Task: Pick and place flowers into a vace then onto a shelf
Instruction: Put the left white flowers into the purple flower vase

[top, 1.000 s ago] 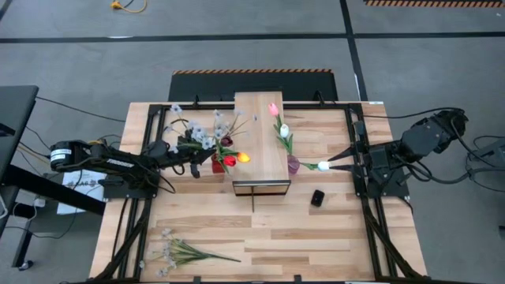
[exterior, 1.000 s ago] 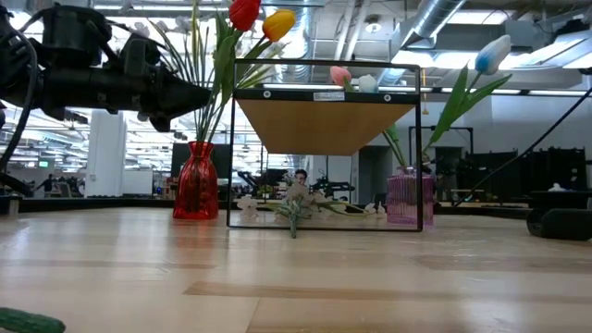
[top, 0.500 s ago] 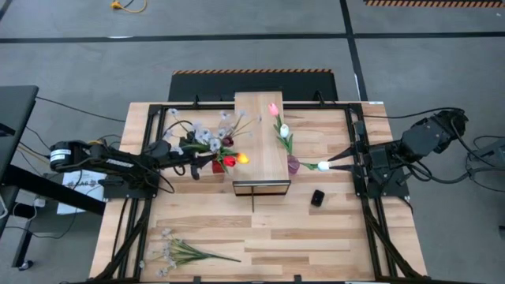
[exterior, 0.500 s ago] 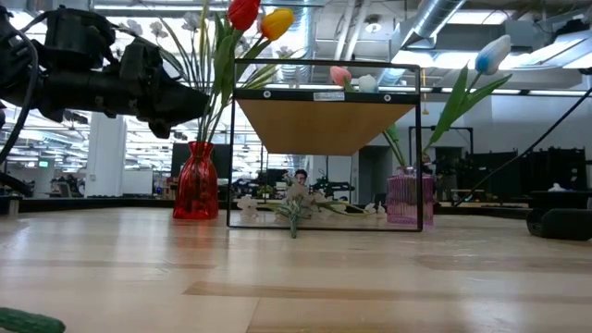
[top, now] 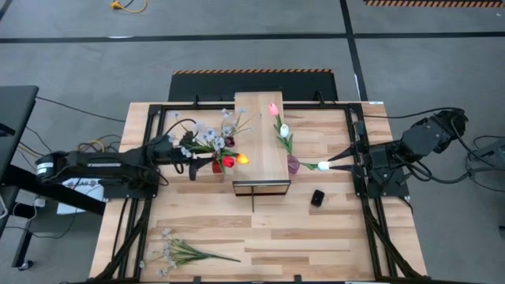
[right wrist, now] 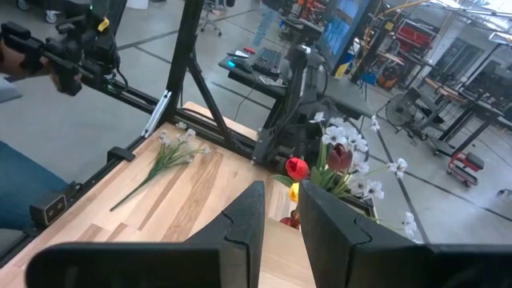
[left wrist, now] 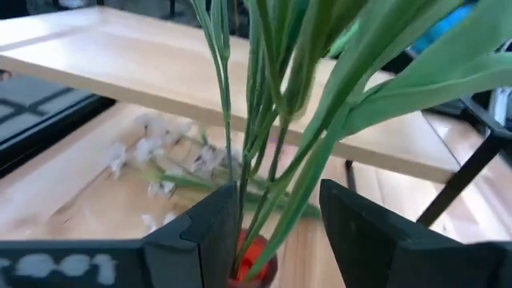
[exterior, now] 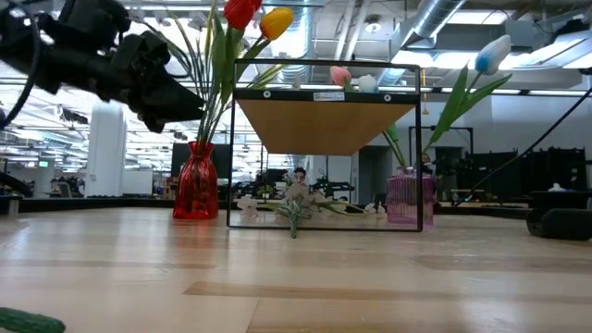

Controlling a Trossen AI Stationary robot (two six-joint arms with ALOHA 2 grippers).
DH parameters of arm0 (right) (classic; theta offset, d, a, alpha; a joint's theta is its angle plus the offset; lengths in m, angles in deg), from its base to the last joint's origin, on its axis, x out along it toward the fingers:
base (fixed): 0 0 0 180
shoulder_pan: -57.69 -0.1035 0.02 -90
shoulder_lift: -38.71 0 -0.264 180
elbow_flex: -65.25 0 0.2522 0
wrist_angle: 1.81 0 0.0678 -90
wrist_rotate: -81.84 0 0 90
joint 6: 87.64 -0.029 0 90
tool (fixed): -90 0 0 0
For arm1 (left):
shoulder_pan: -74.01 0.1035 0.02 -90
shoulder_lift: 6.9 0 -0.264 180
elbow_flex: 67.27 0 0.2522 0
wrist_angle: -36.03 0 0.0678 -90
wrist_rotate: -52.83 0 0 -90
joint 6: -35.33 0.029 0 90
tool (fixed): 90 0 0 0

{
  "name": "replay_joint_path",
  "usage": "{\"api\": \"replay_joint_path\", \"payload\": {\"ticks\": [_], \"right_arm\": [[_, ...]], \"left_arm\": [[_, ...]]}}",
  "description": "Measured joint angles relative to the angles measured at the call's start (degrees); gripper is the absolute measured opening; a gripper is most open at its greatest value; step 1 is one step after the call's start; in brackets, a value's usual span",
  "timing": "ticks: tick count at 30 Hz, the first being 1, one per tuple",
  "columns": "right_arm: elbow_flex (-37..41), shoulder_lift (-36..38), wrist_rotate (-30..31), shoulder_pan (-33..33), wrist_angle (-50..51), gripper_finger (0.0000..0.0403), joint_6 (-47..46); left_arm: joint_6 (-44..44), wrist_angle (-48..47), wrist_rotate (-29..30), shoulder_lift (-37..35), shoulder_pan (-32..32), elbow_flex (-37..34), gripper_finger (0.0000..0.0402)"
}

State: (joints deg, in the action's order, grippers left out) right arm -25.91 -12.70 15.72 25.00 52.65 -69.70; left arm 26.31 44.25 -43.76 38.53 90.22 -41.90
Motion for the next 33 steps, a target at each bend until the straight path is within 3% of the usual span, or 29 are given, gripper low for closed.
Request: {"api": "replay_joint_path", "payload": {"ticks": [10, 15, 22, 27, 33], "right_arm": [[0.0, 0.0, 0.0, 0.0, 0.1, 0.0070, 0.0], [0.0, 0.0, 0.0, 0.0, 0.4, 0.0070, 0.0], [0.0, 0.0, 0.1, 0.2, 1.1, 0.0070, -2.2], [0.0, 0.0, 0.2, 0.6, 1.4, 0.0070, -3.0], [0.0, 0.0, 3.5, 0.6, 1.4, 0.0070, -3.0]], "left_arm": [[-1.3, -40.3, 5.9, -15.7, 0.0, 11.7, 0.0168], [-5.2, -53.1, 6.2, -20.3, 0.0, 15.7, 0.0168], [-8.9, -61.1, 3.3, -22.8, -0.1, 21.2, 0.0167], [-10.7, -63.4, -3.3, -22.2, -0.1, 23.6, 0.0167], [-10.6, -63.5, -22.6, -23.0, -1.9, 25.0, 0.0167]]}}
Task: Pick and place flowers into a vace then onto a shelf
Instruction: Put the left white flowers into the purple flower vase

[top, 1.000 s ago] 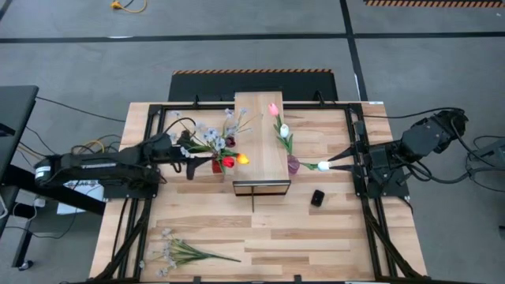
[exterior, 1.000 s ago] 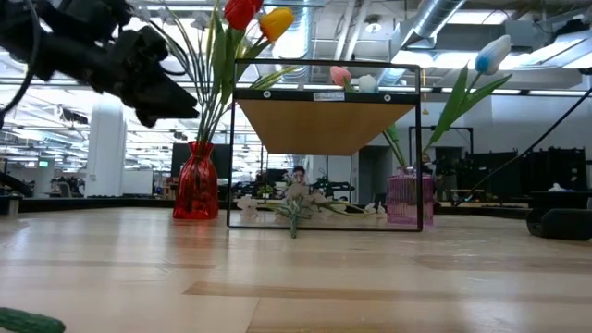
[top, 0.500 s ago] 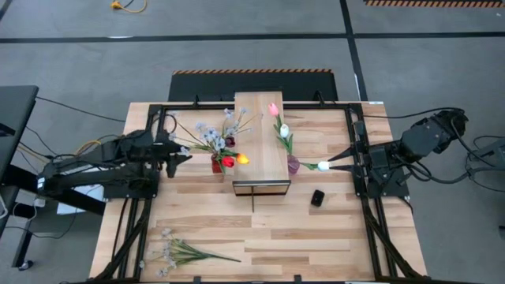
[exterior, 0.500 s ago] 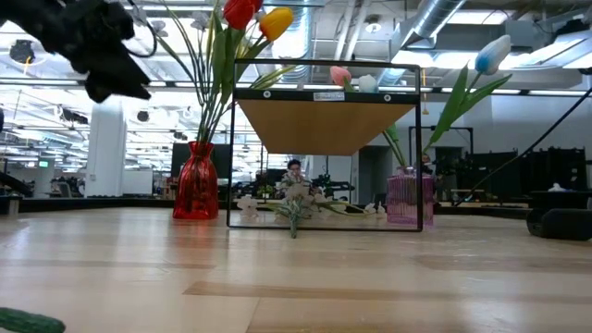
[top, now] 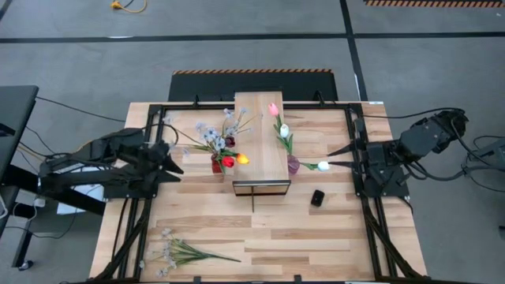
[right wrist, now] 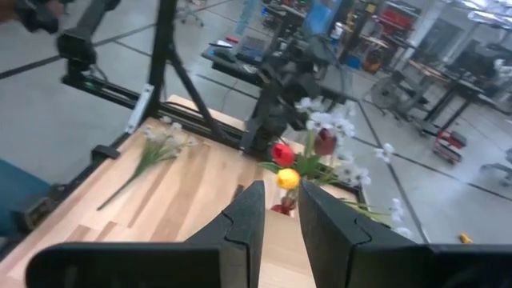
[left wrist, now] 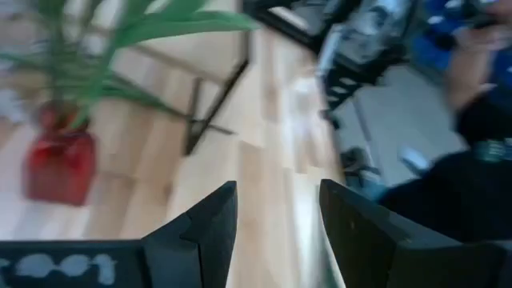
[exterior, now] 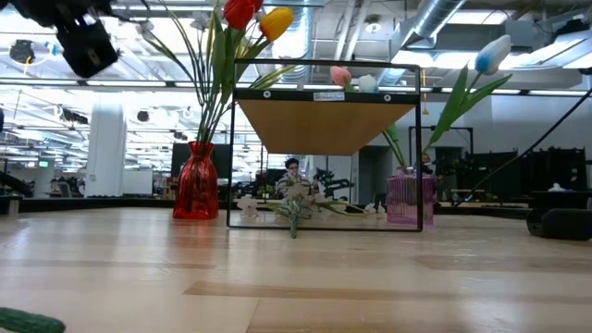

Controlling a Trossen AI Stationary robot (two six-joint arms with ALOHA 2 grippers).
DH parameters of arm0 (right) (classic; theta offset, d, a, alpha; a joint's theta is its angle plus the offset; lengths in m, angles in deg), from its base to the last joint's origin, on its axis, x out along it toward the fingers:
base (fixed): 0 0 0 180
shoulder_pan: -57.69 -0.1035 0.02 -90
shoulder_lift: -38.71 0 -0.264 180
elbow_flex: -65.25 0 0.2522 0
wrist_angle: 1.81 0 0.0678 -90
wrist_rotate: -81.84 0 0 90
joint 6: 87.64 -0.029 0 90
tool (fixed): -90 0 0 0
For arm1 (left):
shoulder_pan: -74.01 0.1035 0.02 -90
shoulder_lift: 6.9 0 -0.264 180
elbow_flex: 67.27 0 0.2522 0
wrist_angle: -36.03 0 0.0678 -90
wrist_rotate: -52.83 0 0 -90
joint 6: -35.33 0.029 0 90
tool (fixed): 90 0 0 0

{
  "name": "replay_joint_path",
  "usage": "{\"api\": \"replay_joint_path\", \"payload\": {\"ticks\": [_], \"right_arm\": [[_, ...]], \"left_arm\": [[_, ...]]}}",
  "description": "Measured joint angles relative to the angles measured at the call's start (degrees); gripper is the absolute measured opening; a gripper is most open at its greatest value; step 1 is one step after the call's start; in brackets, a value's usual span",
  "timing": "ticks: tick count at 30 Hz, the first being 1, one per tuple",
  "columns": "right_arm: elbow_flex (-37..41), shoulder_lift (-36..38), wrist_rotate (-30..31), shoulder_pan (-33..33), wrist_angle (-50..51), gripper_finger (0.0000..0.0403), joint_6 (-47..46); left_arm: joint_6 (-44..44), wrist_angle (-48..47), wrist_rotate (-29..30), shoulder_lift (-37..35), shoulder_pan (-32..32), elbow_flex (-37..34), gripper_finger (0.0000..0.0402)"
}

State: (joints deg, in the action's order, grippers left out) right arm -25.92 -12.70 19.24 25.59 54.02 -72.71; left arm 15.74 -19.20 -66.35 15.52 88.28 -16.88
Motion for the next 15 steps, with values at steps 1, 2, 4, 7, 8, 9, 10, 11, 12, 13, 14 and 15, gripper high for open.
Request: {"api": "replay_joint_path", "payload": {"ticks": [1, 2, 4, 7, 8, 9, 10, 11, 12, 13, 14, 15], "right_arm": [[0.0, 0.0, 0.2, 0.0, 0.0, 0.0070, 0.0], [0.0, 0.0, 0.5, 0.0, 0.0, 0.0070, 0.0], [0.0, 0.0, 1.1, 0.0, 0.0, 0.0070, 0.0], [0.0, 0.0, 1.2, 0.0, -0.1, 0.0070, 0.0], [0.0, 0.0, 1.2, 0.0, -0.1, 0.0070, 0.0], [0.0, 0.0, 1.2, 0.0, -0.1, 0.0070, 0.0], [0.0, 0.0, 1.2, 0.0, -0.2, 0.0070, -0.1], [0.0, 0.0, 1.2, 0.0, -0.3, 0.0070, -0.4], [0.0, 0.0, 1.2, 0.0, -0.3, 0.0070, -0.6], [0.0, 0.0, 1.2, 0.0, -0.3, 0.0070, -1.1], [0.0, 0.0, 1.2, 0.0, -0.3, 0.0070, -1.4], [0.0, 0.0, 1.2, 0.0, -0.3, 0.0070, -1.5]], "left_arm": [[-0.4, -0.1, -0.3, -0.4, -0.6, 0.4, 0.0167], [-0.7, -0.4, -0.2, -0.9, -1.3, 0.8, 0.0167], [-0.9, -2.8, 1.1, -1.6, -2.7, 1.9, 0.0167], [-1.3, -9.2, 4.0, -2.3, -4.0, 4.5, 0.0167], [-2.0, -11.2, 4.9, -2.6, -4.3, 5.6, 0.0167], [-2.8, -13.0, 5.8, -2.8, -4.4, 6.7, 0.0167], [-3.5, -14.5, 6.7, -2.9, -4.6, 7.7, 0.0167], [-4.2, -16.0, 7.6, -3.0, -4.6, 8.8, 0.0167], [-4.9, -17.7, 8.7, -3.0, -4.6, 10.0, 0.0167], [-5.5, -19.2, 9.8, -3.0, -4.6, 11.2, 0.0167], [-5.7, -20.2, 11.0, -3.0, -4.6, 12.4, 0.0167], [-5.9, -20.9, 12.5, -3.0, -4.6, 13.4, 0.0167]]}}
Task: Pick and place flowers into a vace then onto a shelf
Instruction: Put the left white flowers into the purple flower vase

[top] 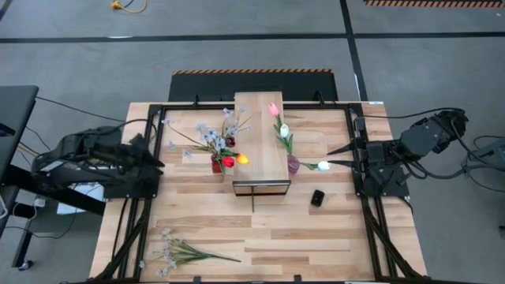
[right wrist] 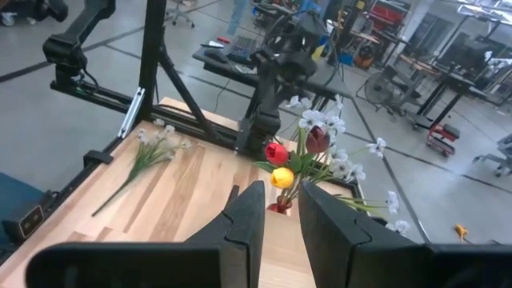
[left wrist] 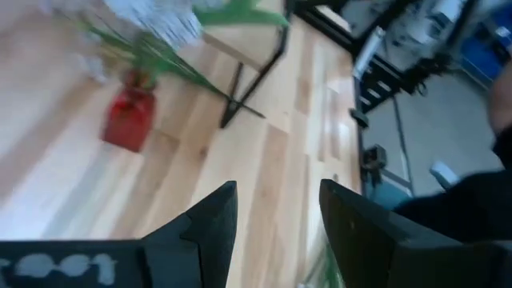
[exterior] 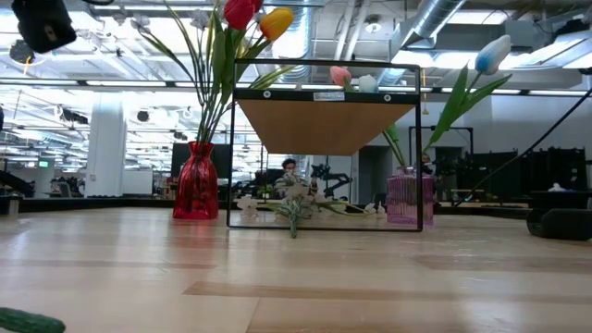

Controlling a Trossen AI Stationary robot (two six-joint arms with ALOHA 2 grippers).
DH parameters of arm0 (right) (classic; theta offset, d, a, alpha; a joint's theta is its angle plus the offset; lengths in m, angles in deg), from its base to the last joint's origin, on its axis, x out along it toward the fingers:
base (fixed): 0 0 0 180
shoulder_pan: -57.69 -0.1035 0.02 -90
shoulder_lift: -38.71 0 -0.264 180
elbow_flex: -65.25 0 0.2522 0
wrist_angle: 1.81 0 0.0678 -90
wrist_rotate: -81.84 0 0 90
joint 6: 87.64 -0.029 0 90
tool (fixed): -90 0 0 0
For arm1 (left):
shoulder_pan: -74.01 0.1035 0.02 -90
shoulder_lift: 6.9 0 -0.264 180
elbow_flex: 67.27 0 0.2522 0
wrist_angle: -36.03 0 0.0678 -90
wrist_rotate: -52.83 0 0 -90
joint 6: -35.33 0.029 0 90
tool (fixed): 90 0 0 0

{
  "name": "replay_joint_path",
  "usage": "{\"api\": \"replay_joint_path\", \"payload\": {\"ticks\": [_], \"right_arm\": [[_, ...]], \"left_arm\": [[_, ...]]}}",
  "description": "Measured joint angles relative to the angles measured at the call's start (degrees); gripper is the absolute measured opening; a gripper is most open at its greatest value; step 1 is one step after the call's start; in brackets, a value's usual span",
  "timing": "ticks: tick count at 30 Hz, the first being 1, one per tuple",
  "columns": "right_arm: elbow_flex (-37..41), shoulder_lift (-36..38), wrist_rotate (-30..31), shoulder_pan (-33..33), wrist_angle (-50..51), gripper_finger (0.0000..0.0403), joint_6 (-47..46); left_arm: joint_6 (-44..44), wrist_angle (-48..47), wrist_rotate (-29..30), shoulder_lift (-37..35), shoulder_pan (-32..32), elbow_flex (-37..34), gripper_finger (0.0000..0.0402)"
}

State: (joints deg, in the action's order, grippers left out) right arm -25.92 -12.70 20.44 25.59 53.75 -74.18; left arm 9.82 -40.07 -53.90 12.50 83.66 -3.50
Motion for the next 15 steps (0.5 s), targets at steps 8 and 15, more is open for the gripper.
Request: {"api": "replay_joint_path", "payload": {"ticks": [8, 15], "right_arm": [[0.0, 0.0, 0.0, 0.0, 0.0, 0.0070, -0.5], [0.0, 0.0, 0.0, 0.0, -0.5, 0.0070, -1.5]], "left_arm": [[4.7, 1.1, 0.7, 0.6, 0.0, 1.0, 0.0167], [11.6, 13.6, -6.6, 3.7, -0.5, 0.8, 0.0167]]}}
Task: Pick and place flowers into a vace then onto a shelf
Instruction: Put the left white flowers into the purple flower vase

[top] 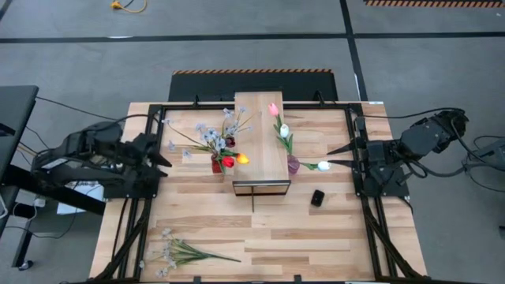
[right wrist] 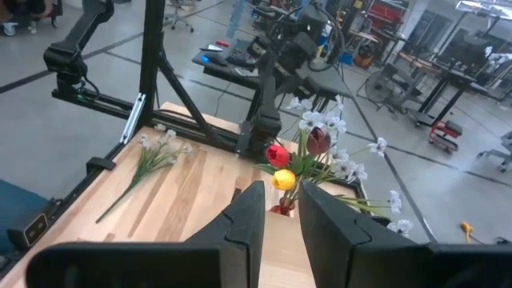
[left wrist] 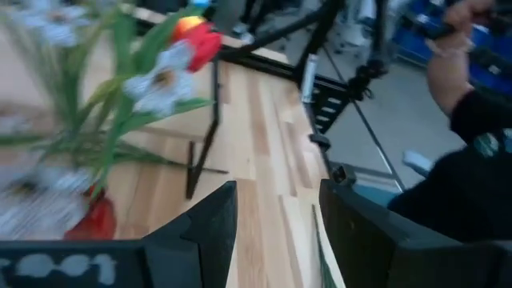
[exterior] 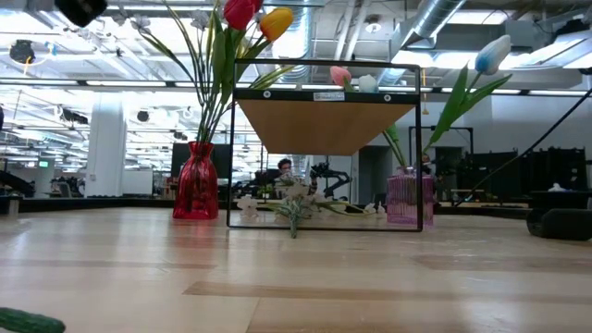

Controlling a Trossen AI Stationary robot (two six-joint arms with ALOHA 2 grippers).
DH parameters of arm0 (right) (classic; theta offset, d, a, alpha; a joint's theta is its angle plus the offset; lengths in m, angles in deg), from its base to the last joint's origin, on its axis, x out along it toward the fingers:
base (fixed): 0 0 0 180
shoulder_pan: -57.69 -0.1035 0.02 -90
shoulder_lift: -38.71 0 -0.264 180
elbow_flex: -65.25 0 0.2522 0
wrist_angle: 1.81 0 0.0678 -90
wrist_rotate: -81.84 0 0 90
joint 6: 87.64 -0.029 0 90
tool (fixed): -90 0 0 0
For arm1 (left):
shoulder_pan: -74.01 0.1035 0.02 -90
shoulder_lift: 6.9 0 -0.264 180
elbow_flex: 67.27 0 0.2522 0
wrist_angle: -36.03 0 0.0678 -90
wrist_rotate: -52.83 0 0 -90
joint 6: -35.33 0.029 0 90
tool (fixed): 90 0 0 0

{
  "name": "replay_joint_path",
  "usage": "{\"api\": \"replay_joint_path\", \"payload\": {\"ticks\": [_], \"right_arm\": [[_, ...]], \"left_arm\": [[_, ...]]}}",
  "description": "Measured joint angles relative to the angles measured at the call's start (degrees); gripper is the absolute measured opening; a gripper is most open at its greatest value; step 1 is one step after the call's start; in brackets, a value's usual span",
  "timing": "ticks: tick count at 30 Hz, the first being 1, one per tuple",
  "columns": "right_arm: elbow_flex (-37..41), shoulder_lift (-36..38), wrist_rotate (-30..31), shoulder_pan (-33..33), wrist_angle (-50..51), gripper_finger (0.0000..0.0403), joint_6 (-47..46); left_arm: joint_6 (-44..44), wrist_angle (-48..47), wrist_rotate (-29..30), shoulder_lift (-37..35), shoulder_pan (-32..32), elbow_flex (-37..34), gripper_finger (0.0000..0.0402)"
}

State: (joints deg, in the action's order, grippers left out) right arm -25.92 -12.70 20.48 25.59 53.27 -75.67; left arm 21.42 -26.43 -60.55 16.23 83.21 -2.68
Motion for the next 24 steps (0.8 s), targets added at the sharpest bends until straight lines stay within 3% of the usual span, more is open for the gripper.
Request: {"api": "replay_joint_path", "payload": {"ticks": [5, 11, 18, 24], "right_arm": [[0.0, 0.0, 0.2, 0.0, 0.0, 0.0070, -0.6], [0.0, 0.0, 1.7, 0.0, 0.3, 0.0070, -0.6], [0.0, 0.0, 1.7, 0.0, 0.6, 0.0070, -0.5], [0.0, -0.5, 1.5, 0.0, 0.7, 0.0070, -0.5]], "left_arm": [[3.0, 2.7, -0.4, 3.8, -3.9, -0.1, 0.0167], [4.5, 14.0, 0.1, 9.8, -14.9, -0.1, 0.0167], [7.3, 13.6, 13.8, 18.9, -30.4, -0.1, 0.0167], [2.5, 11.6, 23.6, 27.6, -39.7, -0.1, 0.0167]]}}
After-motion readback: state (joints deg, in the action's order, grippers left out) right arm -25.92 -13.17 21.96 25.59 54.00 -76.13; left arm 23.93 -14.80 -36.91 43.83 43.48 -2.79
